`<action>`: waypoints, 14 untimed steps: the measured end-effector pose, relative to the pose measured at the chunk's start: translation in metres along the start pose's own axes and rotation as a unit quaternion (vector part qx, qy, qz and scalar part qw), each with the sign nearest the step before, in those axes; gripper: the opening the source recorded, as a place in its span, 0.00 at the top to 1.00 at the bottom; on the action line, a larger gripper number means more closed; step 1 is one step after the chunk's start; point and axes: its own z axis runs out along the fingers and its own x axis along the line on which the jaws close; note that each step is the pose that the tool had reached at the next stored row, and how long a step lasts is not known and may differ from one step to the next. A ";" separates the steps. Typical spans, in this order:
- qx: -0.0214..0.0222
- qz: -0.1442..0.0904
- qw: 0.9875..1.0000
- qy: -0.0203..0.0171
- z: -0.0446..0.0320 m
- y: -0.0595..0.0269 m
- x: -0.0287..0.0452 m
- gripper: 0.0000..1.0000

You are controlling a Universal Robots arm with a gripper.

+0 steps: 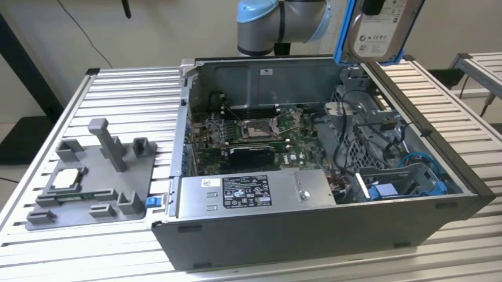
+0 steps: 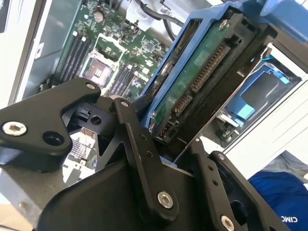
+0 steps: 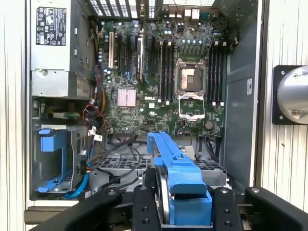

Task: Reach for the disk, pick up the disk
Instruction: 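Pick up the disk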

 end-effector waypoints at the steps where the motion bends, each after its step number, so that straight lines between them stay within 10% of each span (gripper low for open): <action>1: 0.000 0.000 1.000 0.000 0.0000 -0.0001 0.0013 1.00; 14: 0.000 0.000 1.000 0.000 0.0006 -0.0005 0.0138 1.00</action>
